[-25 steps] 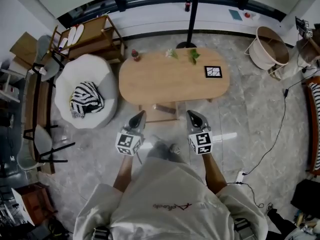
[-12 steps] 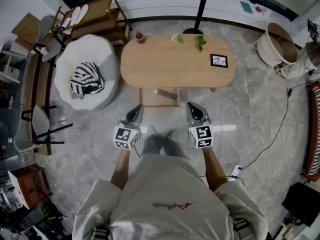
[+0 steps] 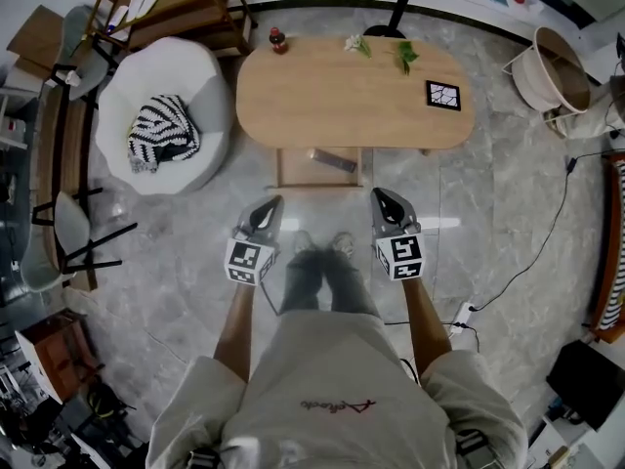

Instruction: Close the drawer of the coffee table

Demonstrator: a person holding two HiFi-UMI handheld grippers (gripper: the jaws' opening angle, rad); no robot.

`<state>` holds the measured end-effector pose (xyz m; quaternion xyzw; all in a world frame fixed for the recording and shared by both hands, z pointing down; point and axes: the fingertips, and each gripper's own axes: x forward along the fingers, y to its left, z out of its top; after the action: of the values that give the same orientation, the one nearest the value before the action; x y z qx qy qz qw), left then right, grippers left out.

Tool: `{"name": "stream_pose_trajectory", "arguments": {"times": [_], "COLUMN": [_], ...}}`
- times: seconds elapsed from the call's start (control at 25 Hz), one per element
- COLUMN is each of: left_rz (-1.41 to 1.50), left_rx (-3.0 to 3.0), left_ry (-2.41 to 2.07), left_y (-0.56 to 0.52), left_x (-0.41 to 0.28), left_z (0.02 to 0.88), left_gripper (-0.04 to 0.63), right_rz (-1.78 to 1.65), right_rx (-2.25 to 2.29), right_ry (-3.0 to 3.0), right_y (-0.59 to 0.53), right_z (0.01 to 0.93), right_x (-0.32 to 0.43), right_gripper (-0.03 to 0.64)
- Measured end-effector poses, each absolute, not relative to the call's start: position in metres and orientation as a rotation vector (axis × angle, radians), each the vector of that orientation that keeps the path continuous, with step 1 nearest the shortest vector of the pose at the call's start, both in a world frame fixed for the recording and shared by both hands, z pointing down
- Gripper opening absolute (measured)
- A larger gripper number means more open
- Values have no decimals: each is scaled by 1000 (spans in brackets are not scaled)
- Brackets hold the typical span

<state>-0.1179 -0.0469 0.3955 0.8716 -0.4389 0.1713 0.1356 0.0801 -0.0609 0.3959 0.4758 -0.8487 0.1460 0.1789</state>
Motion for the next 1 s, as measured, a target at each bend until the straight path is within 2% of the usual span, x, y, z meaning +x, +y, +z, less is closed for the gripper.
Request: {"name": "stream_pose_trajectory", "arguments": {"times": [0.36, 1.0], "left_rz": [520, 528], "left_rx": [2481, 2409], "left_ry": [-1217, -1201], "left_y": [-51, -44], "left_x": [-158, -174], "left_z": [465, 577], "left_gripper": [0, 2], "right_rz": [465, 542], "right_rx": [1379, 1374], "right_ry": [-2321, -2244], "right_y": [-63, -50], "right_z": [457, 576], "right_x": [54, 55], "right_gripper": [3, 3]}}
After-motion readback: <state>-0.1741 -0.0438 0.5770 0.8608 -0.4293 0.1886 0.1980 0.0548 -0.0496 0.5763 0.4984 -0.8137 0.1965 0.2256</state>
